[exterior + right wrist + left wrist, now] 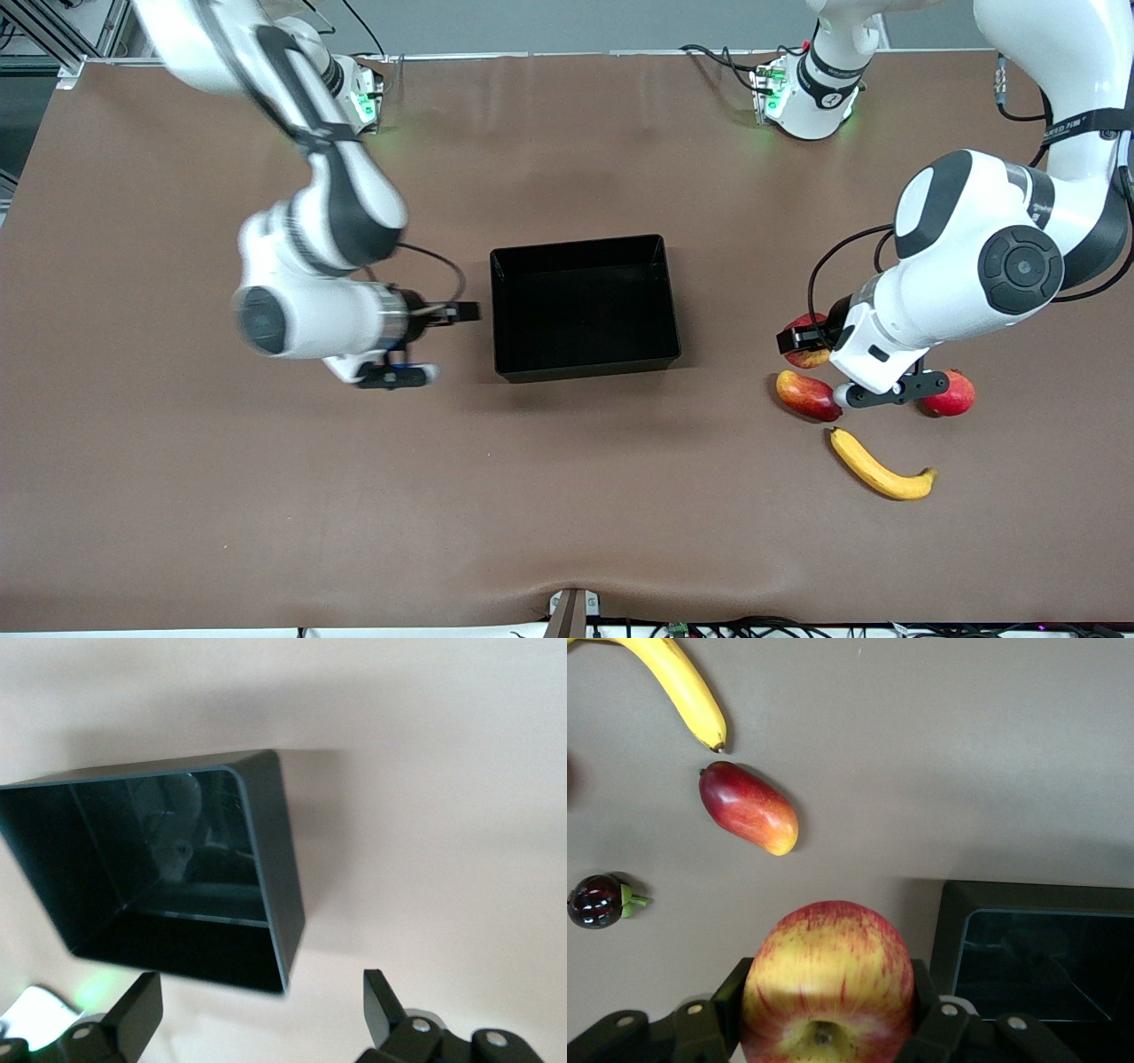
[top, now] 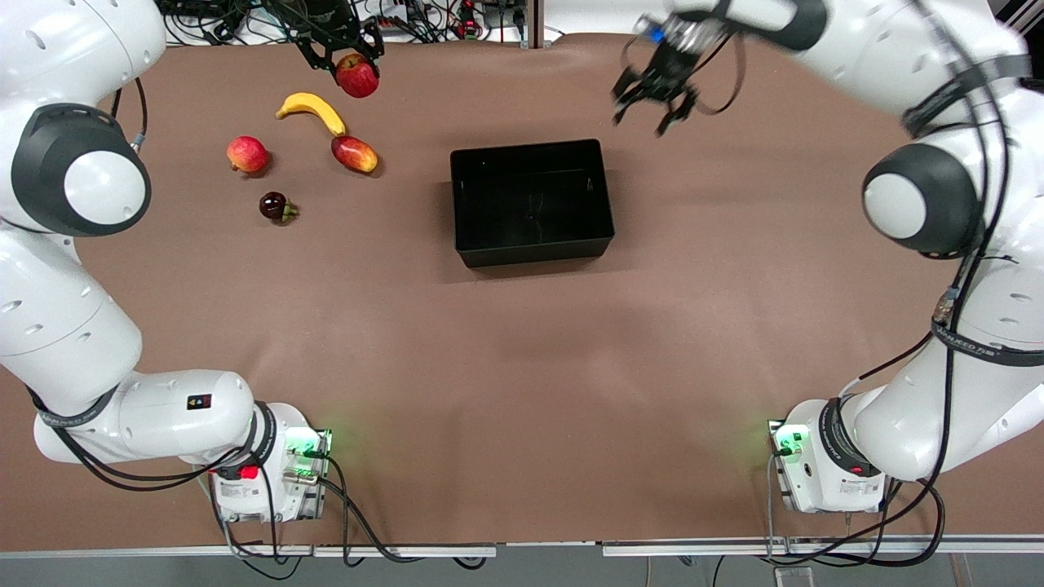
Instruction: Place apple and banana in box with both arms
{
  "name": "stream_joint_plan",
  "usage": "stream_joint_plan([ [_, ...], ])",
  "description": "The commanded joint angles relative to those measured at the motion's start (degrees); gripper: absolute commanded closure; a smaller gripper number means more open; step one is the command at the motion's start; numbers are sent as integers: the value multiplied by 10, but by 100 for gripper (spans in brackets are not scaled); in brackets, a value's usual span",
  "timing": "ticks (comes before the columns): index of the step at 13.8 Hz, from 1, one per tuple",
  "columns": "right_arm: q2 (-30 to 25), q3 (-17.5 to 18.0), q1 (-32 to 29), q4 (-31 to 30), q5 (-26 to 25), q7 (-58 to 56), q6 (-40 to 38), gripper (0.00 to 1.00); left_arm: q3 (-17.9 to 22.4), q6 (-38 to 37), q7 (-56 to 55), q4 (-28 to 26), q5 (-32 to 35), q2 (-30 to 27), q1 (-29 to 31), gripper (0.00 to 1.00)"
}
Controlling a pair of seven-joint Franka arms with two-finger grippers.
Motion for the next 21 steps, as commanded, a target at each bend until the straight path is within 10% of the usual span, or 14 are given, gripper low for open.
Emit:
stream_joint_plan([
  [1, 7, 9, -78, 73, -18, -1, -91, 0, -18, -11, -36, 0, -19, -10, 0, 100],
  [9, -11, 1, -259, 234, -102, -36, -265, 0, -44, -2, -141, 4, -15, 22, -60, 100],
  [17, -135, 8, -276, 228, -207, -36, -314, 0, -47, 51, -260, -45, 4, 27, -125, 100],
  [21, -252, 9, -226, 77, -259, -36, -249, 0, -49, 181, -287, -166, 5, 10, -134, 100],
])
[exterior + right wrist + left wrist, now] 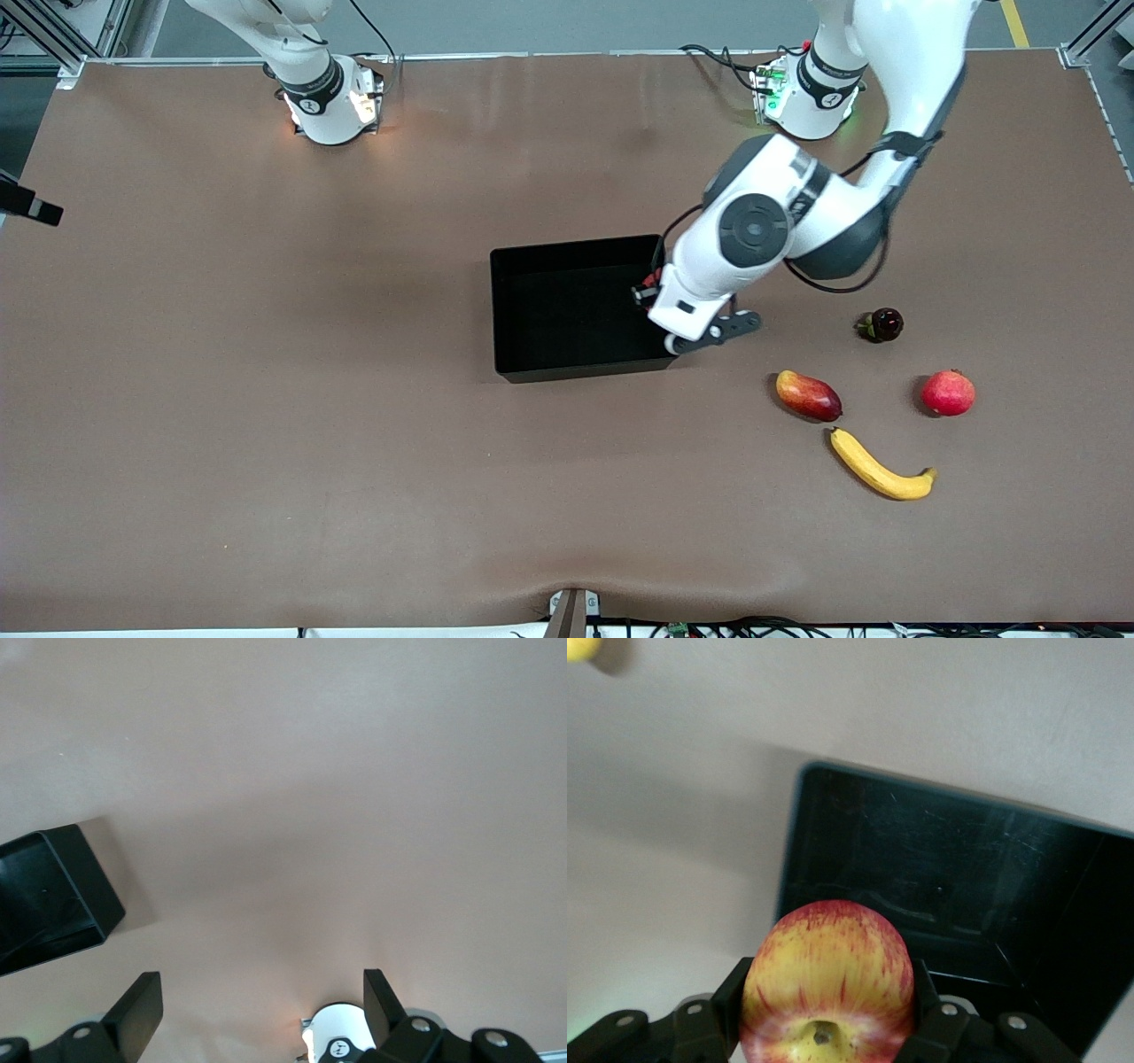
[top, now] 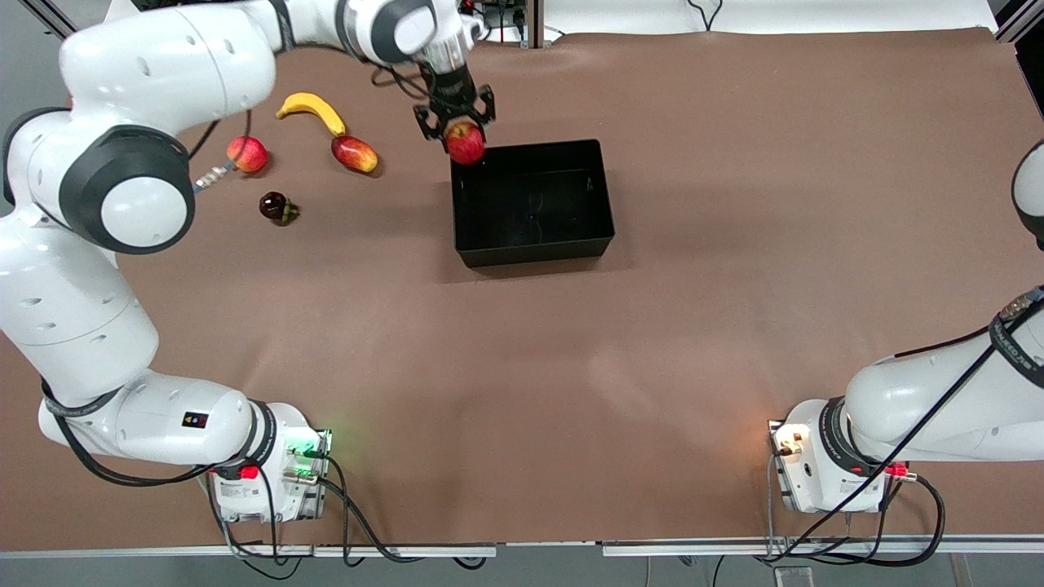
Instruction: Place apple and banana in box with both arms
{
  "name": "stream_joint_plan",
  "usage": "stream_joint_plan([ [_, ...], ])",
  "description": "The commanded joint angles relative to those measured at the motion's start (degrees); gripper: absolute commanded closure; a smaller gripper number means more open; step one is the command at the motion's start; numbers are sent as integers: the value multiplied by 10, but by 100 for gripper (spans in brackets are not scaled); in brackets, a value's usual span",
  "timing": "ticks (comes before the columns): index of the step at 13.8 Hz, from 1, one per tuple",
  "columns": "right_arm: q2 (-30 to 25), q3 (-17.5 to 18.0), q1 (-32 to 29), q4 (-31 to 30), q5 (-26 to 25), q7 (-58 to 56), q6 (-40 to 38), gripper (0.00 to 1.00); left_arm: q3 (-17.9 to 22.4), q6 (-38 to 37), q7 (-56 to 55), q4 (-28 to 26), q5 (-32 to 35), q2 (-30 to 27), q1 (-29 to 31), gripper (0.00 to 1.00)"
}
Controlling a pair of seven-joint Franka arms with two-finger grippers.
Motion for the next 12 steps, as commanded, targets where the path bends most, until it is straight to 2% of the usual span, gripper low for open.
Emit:
stream_joint_plan([
  [1, -120, 3, 50, -169, -55, 3, 82, 0, 0, 106, -40, -90, 8, -23, -11, 100],
  [2, -148, 2, 58, -210, -58, 3, 108, 0, 1, 123, -58, -98, 8, -17, -25, 100],
  [4, -165, 2, 58, -228, -58, 3, 115, 0, 1, 127, -64, -107, 27, -4, -40, 100],
  [7, -152, 1, 57, -196, -57, -14, 118, 0, 1, 128, -70, -129, 88, 14, -42, 100],
  [9, -143, -2, 50, -177, -61, -94, 119, 0, 0, 128, -73, -128, 88, 16, -42, 100],
  [12, -143, -2, 50, -177, -61, -93, 116, 0, 0, 132, -73, -124, 89, 23, -43, 100],
])
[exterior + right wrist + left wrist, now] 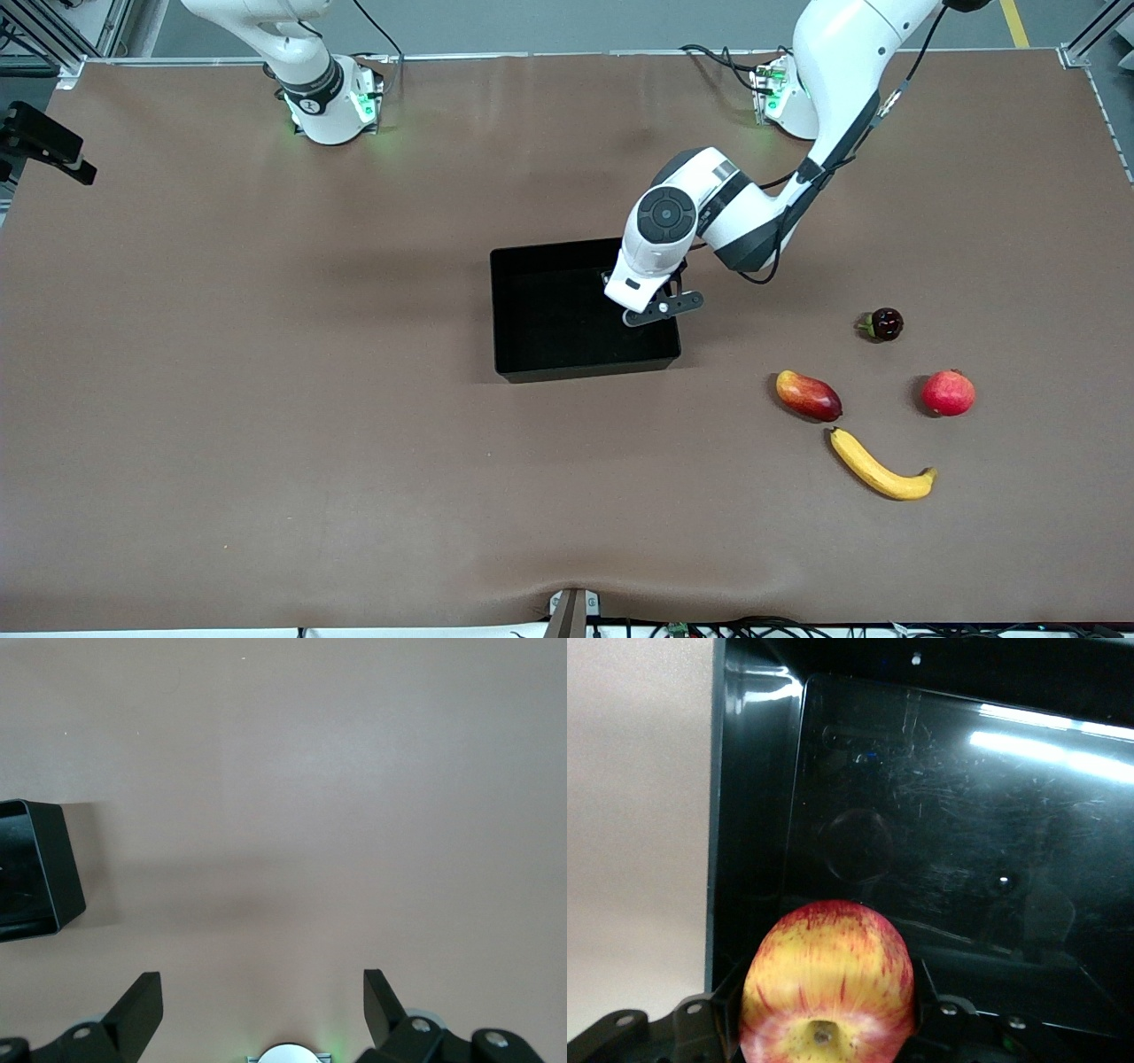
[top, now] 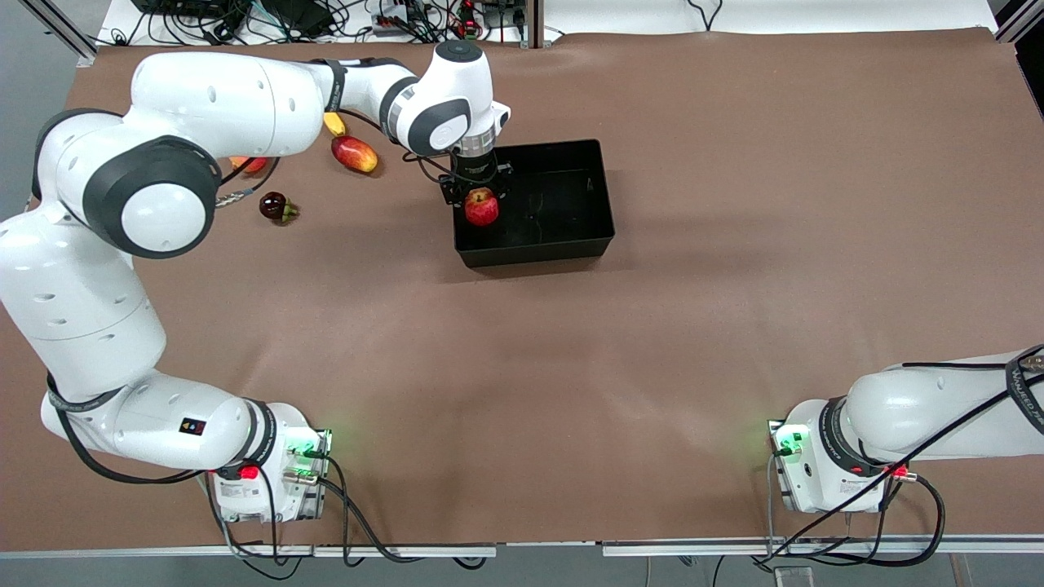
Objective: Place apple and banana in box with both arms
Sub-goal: 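Lower the apple into the box and open the left gripper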
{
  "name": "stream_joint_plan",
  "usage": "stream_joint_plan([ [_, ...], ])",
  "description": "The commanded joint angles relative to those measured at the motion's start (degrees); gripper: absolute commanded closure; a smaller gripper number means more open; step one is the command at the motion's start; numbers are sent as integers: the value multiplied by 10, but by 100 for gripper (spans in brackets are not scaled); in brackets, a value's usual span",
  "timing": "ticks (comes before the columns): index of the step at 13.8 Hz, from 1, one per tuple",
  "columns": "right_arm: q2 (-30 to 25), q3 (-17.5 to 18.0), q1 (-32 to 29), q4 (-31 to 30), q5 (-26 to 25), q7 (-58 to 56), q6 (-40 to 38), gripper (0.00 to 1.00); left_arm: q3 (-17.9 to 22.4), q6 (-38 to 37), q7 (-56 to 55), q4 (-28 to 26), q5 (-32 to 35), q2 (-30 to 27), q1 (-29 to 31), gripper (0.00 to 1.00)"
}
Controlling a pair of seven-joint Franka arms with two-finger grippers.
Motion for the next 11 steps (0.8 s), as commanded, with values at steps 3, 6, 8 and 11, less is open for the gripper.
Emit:
stream_joint_plan([
  [3, 3, 5, -5, 8, -10, -4, -4, 0, -1, 21, -10, 1, 13, 5, -3, 100],
  [6, 3, 5, -5, 7, -10, -4, -5, 0, -1, 32, -10, 3, 13, 12, -8, 100],
  [8, 4, 5, -6, 7, -10, -4, -5, 0, -1, 36, -9, 4, 14, 15, -9, 100],
  [11, 4, 5, -5, 7, -8, -4, -5, 0, 0, 47, -10, 4, 14, 22, -12, 100],
])
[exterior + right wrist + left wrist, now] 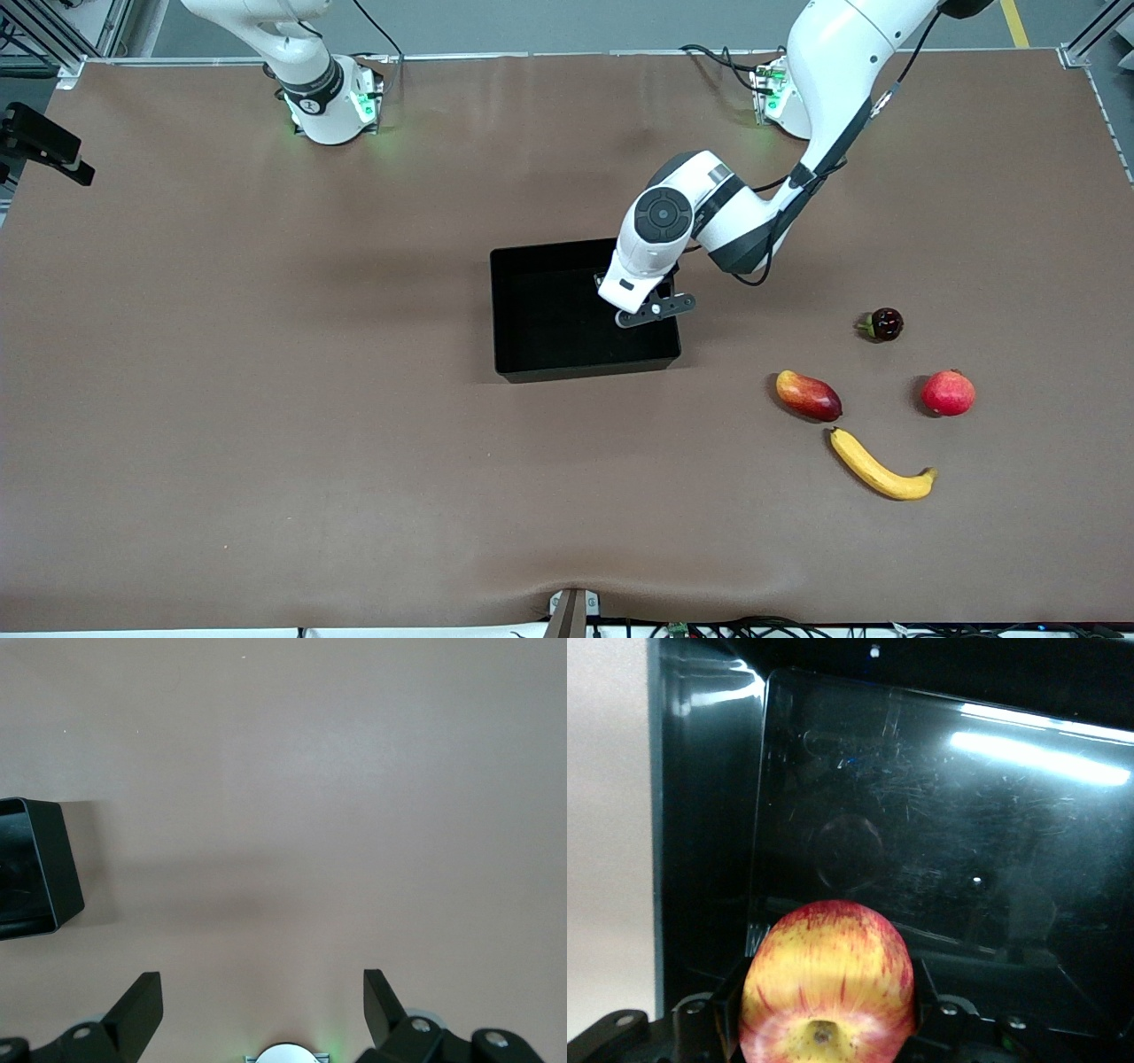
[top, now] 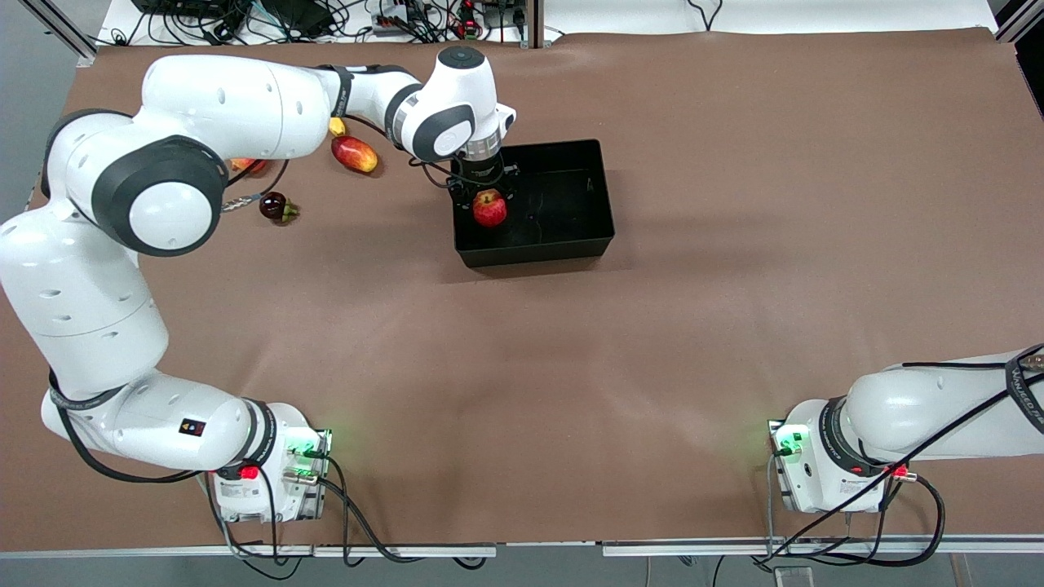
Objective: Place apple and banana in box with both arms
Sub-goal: 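Lower the apple into the box and open the left gripper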
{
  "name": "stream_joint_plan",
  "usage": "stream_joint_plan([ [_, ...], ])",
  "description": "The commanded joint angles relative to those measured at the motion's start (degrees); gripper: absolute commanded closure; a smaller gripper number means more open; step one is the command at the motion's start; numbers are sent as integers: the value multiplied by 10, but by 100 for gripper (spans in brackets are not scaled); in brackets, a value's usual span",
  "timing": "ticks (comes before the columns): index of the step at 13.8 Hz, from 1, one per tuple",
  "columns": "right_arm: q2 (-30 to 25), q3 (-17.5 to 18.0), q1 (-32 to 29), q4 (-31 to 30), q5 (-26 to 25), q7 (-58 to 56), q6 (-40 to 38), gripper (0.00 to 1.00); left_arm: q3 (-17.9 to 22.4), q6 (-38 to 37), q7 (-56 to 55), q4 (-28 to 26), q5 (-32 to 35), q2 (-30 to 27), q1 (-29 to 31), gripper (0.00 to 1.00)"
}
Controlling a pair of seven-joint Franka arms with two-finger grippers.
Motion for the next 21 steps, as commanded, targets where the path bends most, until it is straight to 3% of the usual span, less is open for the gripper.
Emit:
stream_joint_plan([
  [1, 2, 5, -5, 7, -8, -3, -5, 0, 1, 18, -10, 4, 14, 7, -9, 100],
  [6, 4, 5, -6, 7, -8, -4, -3, 0, 4, 30, -13, 1, 14, 20, -19, 100],
  [11, 10, 5, -6, 10, -7, -6, -4, 0, 5, 39, -80, 3, 79, 42, -29, 100],
  [20, 10, 5, -5, 10, -5, -6, -3, 0, 5, 38, -81, 2, 95, 76, -36, 100],
  [21, 10, 5, -5, 10, -5, -6, -3, 0, 5, 38, -80, 2, 95, 76, -36, 84],
])
